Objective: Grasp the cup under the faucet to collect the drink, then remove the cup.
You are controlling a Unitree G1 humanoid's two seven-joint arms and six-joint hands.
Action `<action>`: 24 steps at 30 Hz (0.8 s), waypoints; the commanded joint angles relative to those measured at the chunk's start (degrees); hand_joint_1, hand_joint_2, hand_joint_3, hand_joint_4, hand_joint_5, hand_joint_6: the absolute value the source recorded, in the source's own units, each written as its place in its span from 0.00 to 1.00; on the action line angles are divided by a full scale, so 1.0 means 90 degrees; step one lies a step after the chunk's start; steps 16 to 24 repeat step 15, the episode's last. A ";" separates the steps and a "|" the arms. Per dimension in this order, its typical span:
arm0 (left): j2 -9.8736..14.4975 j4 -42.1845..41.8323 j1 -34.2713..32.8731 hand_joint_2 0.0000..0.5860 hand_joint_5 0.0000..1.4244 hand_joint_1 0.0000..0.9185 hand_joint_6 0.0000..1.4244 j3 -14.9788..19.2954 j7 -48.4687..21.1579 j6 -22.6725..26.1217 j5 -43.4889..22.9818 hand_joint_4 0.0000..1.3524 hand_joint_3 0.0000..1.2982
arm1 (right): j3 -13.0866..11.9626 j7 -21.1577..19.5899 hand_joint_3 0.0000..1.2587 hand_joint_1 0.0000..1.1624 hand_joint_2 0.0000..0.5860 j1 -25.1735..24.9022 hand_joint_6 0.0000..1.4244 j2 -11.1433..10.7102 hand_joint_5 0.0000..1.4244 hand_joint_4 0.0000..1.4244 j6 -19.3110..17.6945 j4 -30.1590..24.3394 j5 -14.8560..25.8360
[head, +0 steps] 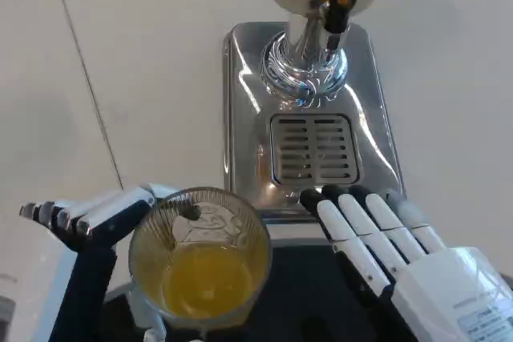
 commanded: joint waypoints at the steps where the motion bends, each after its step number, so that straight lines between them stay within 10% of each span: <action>1: -0.0140 -0.0192 -0.0102 0.00 1.00 0.77 1.00 0.0027 0.0005 -0.0124 -0.0029 0.90 0.87 | 0.0092 0.0073 0.00 0.09 0.89 0.0068 0.00 0.0074 0.00 0.00 0.0022 -0.0090 -0.0003; 24: -0.0276 -0.0139 -0.0172 0.00 1.00 0.77 1.00 0.0037 -0.0024 -0.0143 -0.0038 0.90 0.87 | 0.0209 0.0255 0.00 0.08 0.91 -0.0048 0.00 0.0207 0.00 0.00 0.0114 -0.0039 -0.0092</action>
